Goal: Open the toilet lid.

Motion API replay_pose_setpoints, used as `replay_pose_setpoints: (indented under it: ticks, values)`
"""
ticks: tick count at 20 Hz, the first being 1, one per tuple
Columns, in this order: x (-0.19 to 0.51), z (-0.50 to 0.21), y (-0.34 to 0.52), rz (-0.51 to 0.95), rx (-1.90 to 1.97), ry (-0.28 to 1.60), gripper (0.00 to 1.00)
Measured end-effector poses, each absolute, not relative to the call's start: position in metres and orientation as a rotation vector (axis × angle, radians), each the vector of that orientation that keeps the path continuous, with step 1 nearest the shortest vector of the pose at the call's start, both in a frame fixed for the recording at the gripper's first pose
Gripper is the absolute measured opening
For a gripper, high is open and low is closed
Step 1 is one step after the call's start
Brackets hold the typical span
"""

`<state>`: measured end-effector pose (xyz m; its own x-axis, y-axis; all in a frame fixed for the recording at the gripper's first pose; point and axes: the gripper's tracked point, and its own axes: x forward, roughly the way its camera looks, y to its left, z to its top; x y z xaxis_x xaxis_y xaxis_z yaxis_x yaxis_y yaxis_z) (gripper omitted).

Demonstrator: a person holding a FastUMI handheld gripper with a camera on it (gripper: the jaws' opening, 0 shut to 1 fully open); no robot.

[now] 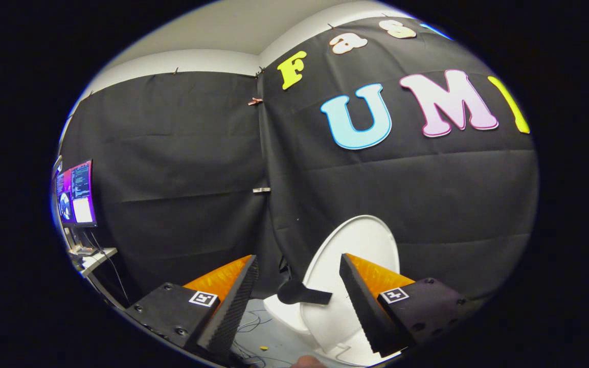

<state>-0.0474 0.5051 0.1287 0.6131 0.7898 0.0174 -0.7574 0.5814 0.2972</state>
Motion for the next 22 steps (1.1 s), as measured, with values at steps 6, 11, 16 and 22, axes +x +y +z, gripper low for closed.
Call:
replay_pose_setpoints:
  ticks: [6,11,16,22]
  values:
    - [-0.017,0.134,0.448,0.783,0.289,0.056,0.99]
    - [0.005,0.134,0.386,0.685,0.223,-0.028,0.99]
    - [0.021,0.131,0.295,0.513,0.124,-0.198,0.99]
    - [0.029,0.088,0.192,0.297,0.177,-0.228,1.0]
